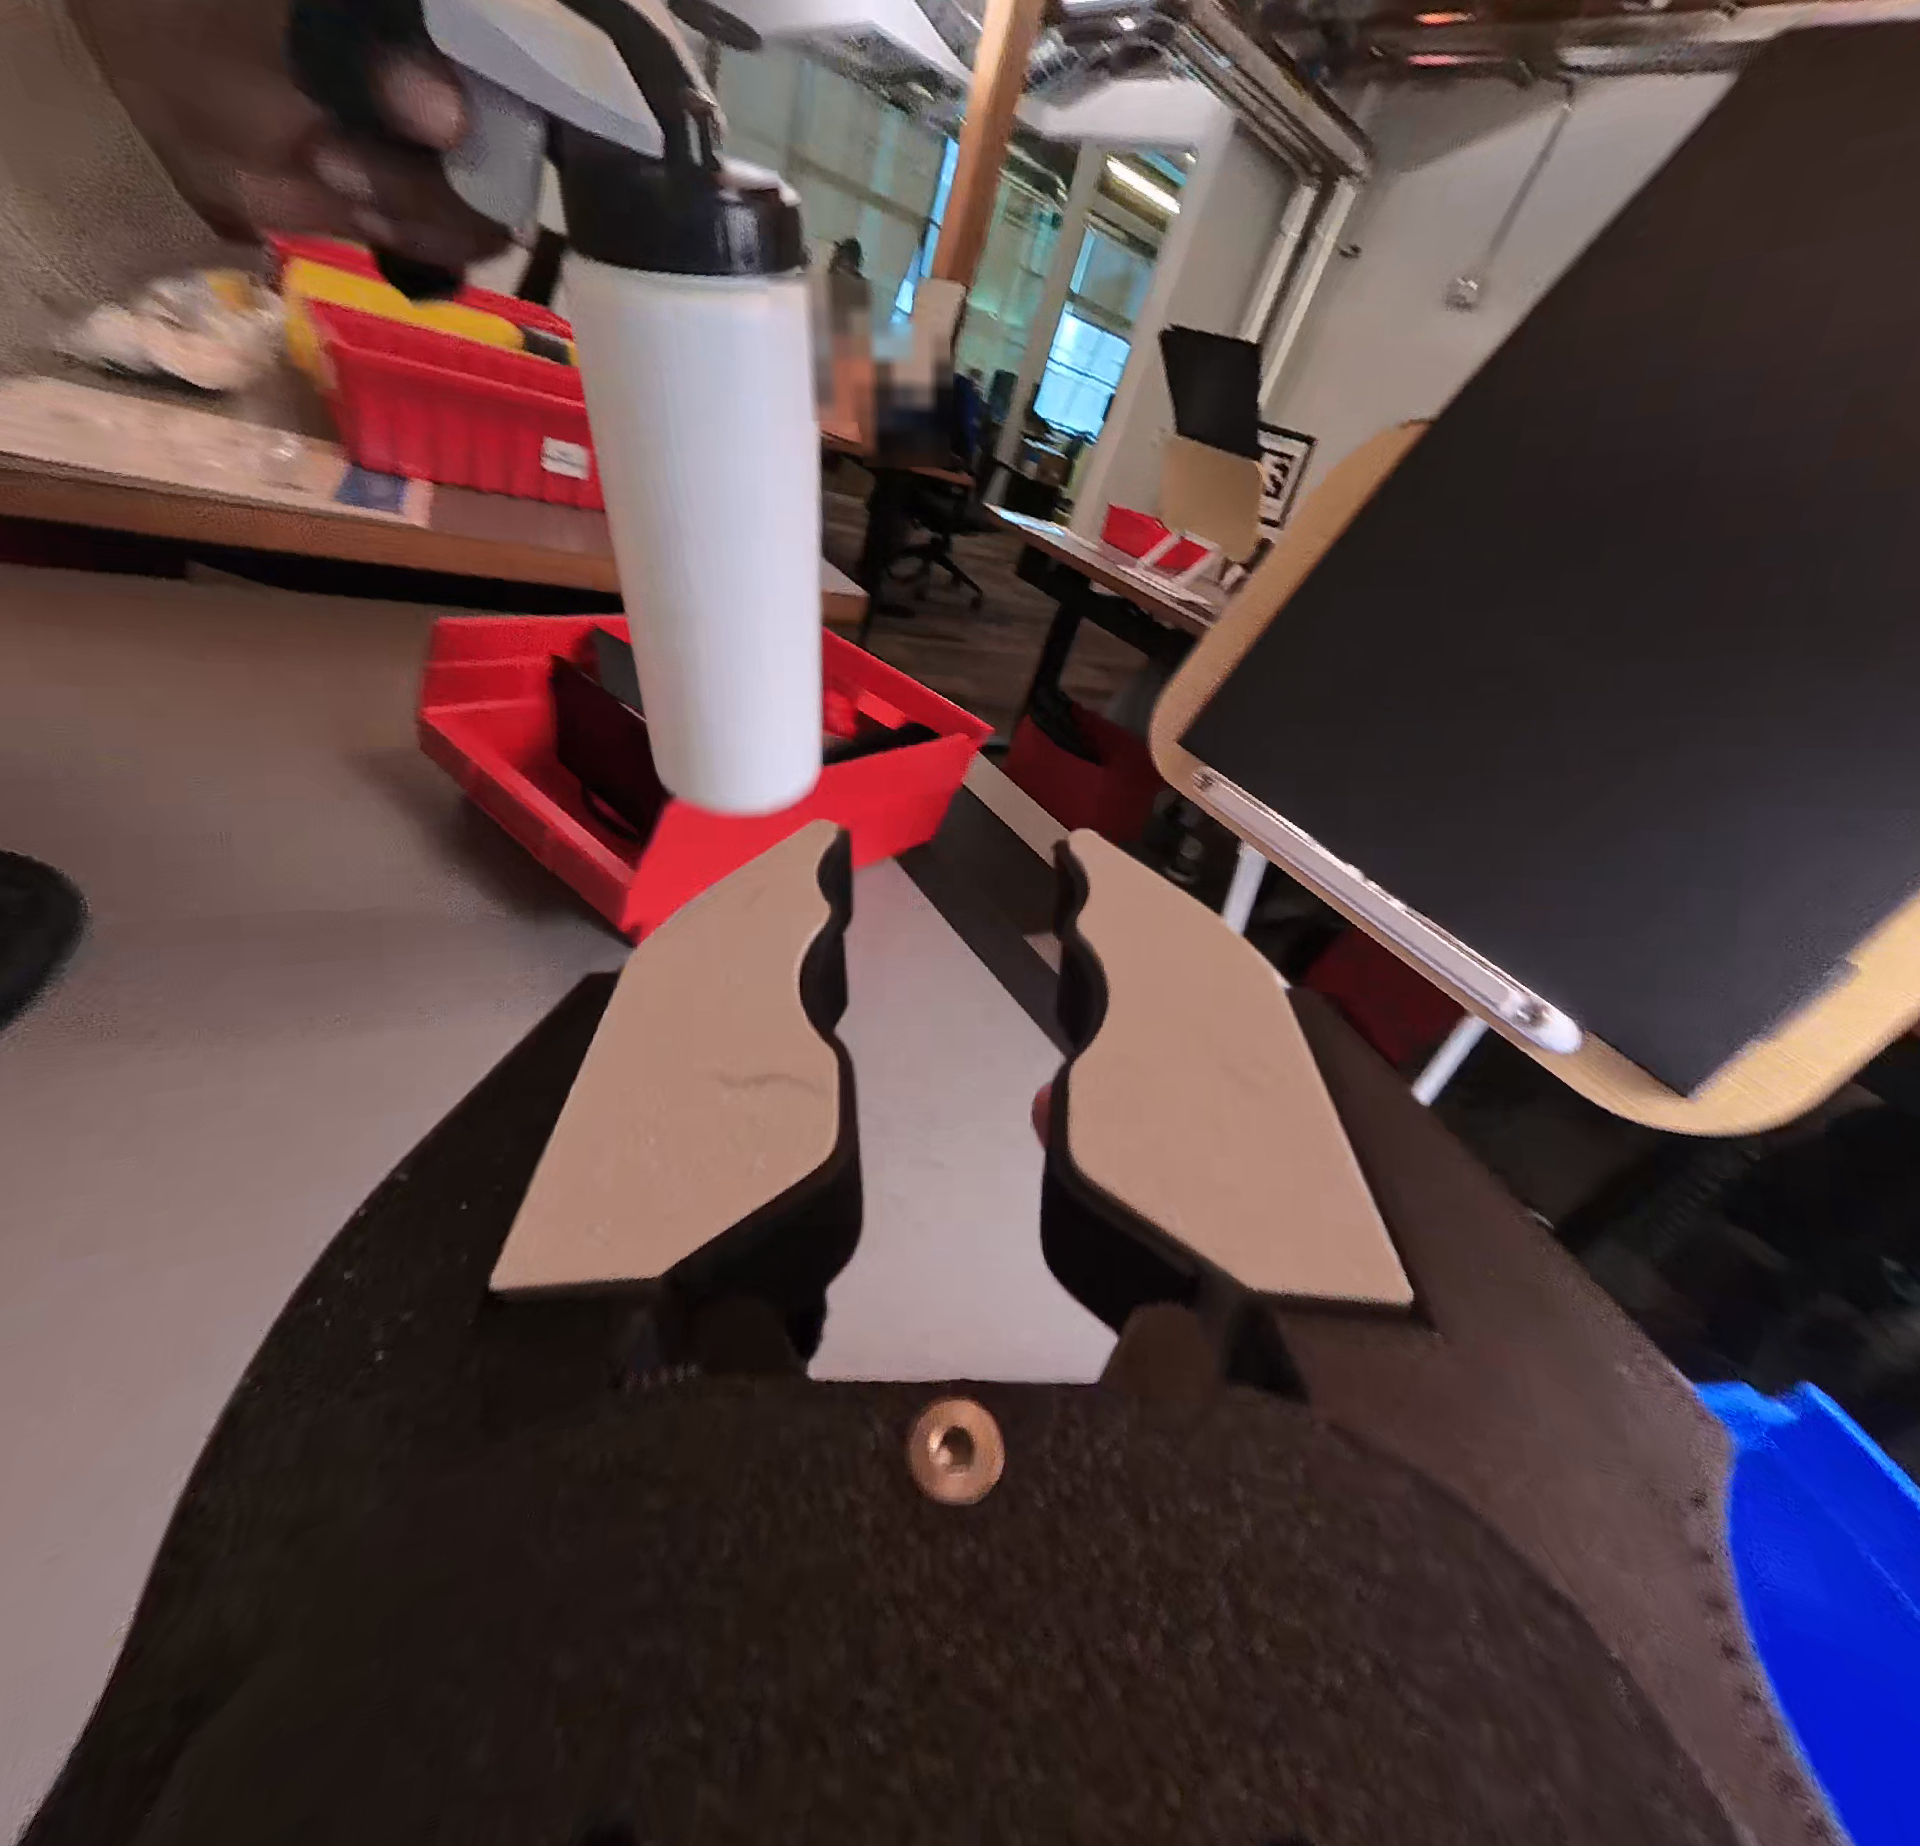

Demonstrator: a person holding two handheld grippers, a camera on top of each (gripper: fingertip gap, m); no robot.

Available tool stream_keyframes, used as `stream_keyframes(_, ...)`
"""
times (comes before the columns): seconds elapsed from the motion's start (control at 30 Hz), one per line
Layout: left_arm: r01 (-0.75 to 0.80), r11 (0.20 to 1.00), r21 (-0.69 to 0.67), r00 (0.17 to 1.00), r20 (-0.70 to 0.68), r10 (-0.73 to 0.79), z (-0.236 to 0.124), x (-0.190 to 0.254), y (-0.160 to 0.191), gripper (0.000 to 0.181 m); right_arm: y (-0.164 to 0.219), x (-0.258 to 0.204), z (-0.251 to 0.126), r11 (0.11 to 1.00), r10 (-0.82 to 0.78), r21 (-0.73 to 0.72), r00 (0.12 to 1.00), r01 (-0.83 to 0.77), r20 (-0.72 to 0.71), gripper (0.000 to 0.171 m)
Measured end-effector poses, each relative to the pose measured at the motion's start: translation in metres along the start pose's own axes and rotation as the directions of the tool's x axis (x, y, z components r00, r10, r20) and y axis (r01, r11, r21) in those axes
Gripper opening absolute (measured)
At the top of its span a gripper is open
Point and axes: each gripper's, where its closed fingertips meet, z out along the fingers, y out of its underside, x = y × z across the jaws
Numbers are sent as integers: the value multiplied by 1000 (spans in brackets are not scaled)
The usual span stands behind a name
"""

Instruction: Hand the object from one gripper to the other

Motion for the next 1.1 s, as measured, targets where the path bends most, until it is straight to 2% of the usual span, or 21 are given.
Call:
stream_keyframes(0.07, 59, 995, 80, 992, -114, -50, 18, 39, -6, 21, -10, -23, 5, 999, 39, 34, 994, -42, 102, 53)
stream_keyframes(0.17, 101, 987, 124, 962, -265, -66, 50, 94, -4, 21, -25, -59, 10, 990, 106, 57, 958, -125, 265, 78)
stream_keyframes(0.27, 124, 984, 124, 917, -393, -66, 78, 138, -1, 22, -29, -86, 11, 991, 112, 32, 925, -133, 364, 86)
stream_keyframes(0.37, 101, 989, 107, 911, -409, -49, 93, 153, 4, 21, -25, -91, 14, 995, 82, 21, 932, -95, 353, 84)
stream_keyframes(0.5, 74, 986, 150, 939, -344, -18, 93, 150, 7, 22, -22, -87, 17, 993, 101, 23, 934, -116, 342, 78)
stream_keyframes(0.57, 76, 977, 199, 951, -308, -12, 91, 143, 9, 31, -18, -88, 19, 993, 108, 13, 931, -120, 348, 78)
stream_keyframes(0.67, 245, 946, 213, 900, -413, -140, 82, 136, 9, 42, -20, -75, 14, 984, 158, 22, 926, -176, 344, 77)
stream_keyframes(0.73, 306, 936, 172, 858, -477, -192, 82, 136, 16, 55, -32, -60, 4, 969, 202, 68, 918, -239, 340, 77)
stream_keyframes(0.9, 333, 933, 139, 804, -558, -204, 95, 158, 21, 65, -51, -58, -9, 939, 259, 111, 881, -326, 396, 77)
stream_keyframes(1.1, 338, 936, 99, 812, -534, -236, 108, 164, 30, 77, -47, -69, 5, 926, 307, 89, 866, -368, 394, 77)
